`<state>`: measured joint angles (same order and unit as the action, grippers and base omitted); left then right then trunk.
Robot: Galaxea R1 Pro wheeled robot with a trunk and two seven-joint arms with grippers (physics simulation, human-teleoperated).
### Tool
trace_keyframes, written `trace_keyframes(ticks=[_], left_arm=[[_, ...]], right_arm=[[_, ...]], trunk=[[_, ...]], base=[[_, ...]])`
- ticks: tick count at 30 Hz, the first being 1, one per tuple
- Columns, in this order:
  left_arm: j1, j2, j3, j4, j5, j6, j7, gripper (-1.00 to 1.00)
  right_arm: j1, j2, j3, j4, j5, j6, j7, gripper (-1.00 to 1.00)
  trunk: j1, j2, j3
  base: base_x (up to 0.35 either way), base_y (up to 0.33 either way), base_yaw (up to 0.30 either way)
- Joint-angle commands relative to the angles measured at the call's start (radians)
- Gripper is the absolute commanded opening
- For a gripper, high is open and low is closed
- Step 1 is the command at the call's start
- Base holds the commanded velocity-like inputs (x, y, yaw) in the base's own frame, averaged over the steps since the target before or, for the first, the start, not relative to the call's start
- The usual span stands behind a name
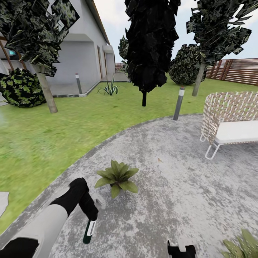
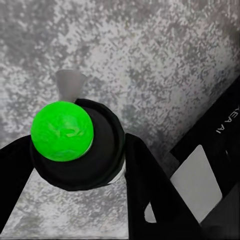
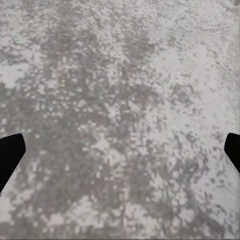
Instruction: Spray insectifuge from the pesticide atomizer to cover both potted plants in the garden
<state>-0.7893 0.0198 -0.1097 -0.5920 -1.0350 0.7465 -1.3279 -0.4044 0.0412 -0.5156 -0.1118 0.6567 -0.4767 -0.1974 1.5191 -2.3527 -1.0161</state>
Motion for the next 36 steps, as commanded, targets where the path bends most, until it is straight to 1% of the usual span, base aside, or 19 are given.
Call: trace_keyframes(ticks=[1,2,5,8,15,16,18,19,20,21,24,25,26,30,32,36], left_arm=[[0.0,0.0,-0.02,-0.002,-0.005,0.014,-0.023,-1.0],[0.0,-0.001,-0.034,-0.002,-0.007,0.018,-0.045,-1.0],[0.0,-0.002,-0.045,-0.003,-0.009,0.021,-0.07,-1.0],[0.001,0.0,-0.049,-0.003,-0.009,0.022,-0.076,-1.0],[0.0,0.003,-0.052,-0.003,-0.01,0.022,-0.077,-1.0],[-0.001,0.003,-0.058,-0.003,-0.011,0.022,-0.077,-1.0],[-0.001,0.006,-0.083,-0.003,-0.011,0.022,-0.079,-1.0],[-0.002,0.007,-0.102,-0.003,-0.01,0.022,-0.08,-1.0],[-0.009,0.007,-0.118,-0.003,-0.009,0.022,-0.081,-1.0],[-0.02,0.007,-0.126,-0.002,-0.007,0.022,-0.085,-1.0],[-0.058,0.006,-0.139,-0.001,-0.007,0.022,-0.145,-1.0],[-0.07,0.004,-0.145,-0.002,-0.018,0.022,-0.174,-1.0],[-0.079,0.002,-0.15,-0.002,-0.034,0.023,-0.188,-1.0],[-0.106,-0.004,-0.16,-0.002,-0.116,0.03,-0.218,-1.0],[-0.103,-0.003,-0.163,-0.001,-0.131,0.032,-0.238,-1.0],[-0.097,0.0,-0.167,0.0,-0.139,0.033,-0.243,-1.0]], right_arm=[[-0.001,0.0,-0.006,0.0,0.011,-0.002,-0.006,1.0],[-0.001,0.0,-0.006,0.0,0.011,-0.002,-0.006,1.0],[-0.001,0.0,-0.006,0.001,0.011,-0.002,-0.007,1.0],[-0.001,0.0,-0.006,0.001,0.011,-0.002,-0.006,1.0],[-0.001,0.0,-0.006,0.001,0.01,-0.002,-0.005,1.0],[-0.001,0.0,-0.006,0.001,0.01,-0.002,-0.005,1.0],[-0.001,0.0,-0.006,0.001,0.01,-0.002,-0.005,1.0],[-0.001,0.0,-0.006,0.001,0.01,-0.002,-0.005,1.0],[-0.001,0.0,-0.006,0.001,0.01,-0.002,-0.005,1.0],[-0.001,0.0,-0.006,0.001,0.01,-0.002,-0.005,1.0],[-0.001,0.0,-0.006,0.003,0.01,-0.002,-0.005,1.0],[-0.001,0.0,-0.006,0.003,0.01,-0.002,-0.005,1.0],[-0.001,0.0,-0.006,0.003,0.01,-0.002,-0.005,1.0],[-0.001,0.0,-0.006,0.003,0.01,-0.002,-0.005,1.0],[-0.001,0.0,-0.006,0.003,0.01,-0.002,-0.005,1.0],[-0.001,0.0,-0.006,0.003,0.01,-0.002,-0.005,1.0]], trunk=[[0.0,0.0,-0.001],[0.0,0.0,-0.001],[0.0,0.0,-0.001],[0.0,0.0,-0.001],[0.0,0.0,-0.001],[0.0,0.0,-0.001],[0.0,0.0,-0.001],[0.0,0.0,-0.001],[0.0,0.0,-0.001],[0.0,0.0,-0.001],[0.0,0.0,-0.001],[0.0,0.0,-0.001],[0.0,0.0,-0.001],[0.0,0.0,-0.001],[0.0,0.0,-0.001],[0.0,0.0,-0.001]], base=[[0.317,0.0,0.0],[0.326,0.0,0.0],[0.333,0.0,0.0],[0.336,0.0,-0.08],[0.287,0.049,-0.238],[0.091,0.03,-0.098],[0.038,0.013,-0.041],[0.015,0.005,-0.016],[0.008,0.003,-0.008],[0.005,0.002,-0.005],[0.002,0.001,-0.002],[0.0,0.0,0.0],[0.0,0.0,0.0],[0.0,0.0,0.0],[0.0,0.0,0.0],[0.0,0.0,0.0]])
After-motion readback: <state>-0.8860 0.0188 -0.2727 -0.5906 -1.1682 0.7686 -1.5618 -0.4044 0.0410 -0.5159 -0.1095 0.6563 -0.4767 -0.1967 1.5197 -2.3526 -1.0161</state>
